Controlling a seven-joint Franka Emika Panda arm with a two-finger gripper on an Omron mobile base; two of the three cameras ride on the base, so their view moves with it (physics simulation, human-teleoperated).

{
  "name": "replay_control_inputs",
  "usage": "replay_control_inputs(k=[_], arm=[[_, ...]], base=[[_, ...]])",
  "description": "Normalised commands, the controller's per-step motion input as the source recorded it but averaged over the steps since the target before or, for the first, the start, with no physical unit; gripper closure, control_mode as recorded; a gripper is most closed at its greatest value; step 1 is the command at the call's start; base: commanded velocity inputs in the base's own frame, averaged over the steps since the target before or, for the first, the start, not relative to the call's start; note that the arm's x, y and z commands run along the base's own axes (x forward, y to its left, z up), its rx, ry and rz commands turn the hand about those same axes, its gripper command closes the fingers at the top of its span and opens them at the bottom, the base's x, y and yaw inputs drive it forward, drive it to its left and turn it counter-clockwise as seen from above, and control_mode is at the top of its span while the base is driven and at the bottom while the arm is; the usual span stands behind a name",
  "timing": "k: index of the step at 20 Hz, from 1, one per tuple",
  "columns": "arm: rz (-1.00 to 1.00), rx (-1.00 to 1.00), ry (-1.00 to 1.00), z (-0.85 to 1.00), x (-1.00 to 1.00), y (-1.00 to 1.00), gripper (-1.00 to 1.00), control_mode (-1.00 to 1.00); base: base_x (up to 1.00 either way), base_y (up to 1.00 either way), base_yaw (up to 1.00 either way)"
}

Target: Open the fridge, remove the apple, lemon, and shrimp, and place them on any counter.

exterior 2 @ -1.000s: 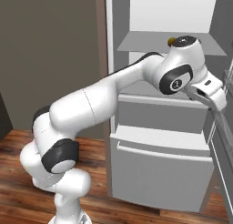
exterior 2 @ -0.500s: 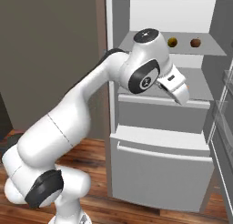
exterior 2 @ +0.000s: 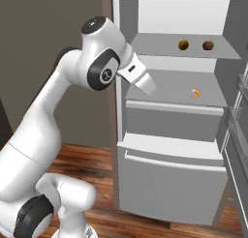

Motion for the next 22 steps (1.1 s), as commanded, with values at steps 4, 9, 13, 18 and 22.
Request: replay_control_inputs(k=[4,9,13,18,22], arm=[[0.00,-0.01,0.00,0.49,-0.08,1.00,-1.00,-1.00],[0.12,-0.09,0.00,0.09,-0.13,0.89,-1.00,-1.00],[0.33,-0.06,-0.02,-0.05,-0.04,0.81,-1.00,-1.00],[0.46,0.00,0.00,0.00,-0.03,0.70,-1.00,-1.00],[0.43,0.00,0.00,0.00,0.00,0.60,-1.00,-1.00]], base=[[0.00,0.00,0.00],[0.00,0.00,0.00],[0.00,0.00,0.00],[0.00,0.00,0.00],[0.00,0.00,0.00]])
